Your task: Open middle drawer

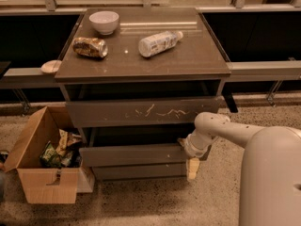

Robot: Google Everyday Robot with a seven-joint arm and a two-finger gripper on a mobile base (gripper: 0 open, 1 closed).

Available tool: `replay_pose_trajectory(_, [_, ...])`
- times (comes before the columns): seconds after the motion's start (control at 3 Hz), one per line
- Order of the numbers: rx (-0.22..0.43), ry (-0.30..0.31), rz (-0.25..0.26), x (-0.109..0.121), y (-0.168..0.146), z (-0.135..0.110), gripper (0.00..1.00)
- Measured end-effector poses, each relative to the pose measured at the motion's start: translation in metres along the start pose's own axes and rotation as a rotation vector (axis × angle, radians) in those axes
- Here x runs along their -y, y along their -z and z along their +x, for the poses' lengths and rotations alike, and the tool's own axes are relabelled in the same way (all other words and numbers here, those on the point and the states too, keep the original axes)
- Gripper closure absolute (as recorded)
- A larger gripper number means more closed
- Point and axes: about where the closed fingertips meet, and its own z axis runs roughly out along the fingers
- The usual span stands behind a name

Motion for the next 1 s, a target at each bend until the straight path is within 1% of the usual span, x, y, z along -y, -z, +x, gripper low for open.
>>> replay_pose_trajectory(0.33, [-0.013, 0.03, -0.097, -0.029, -0.002, 0.003, 0.14])
replay_pose_trajectory(0.67, [-0.014, 0.036, -0.106, -0.033, 0.001, 0.002, 0.37])
replay_pose_trajectory(1.0, [-0.012, 0.047, -0.12, -0.041, 0.006, 0.006, 0.6])
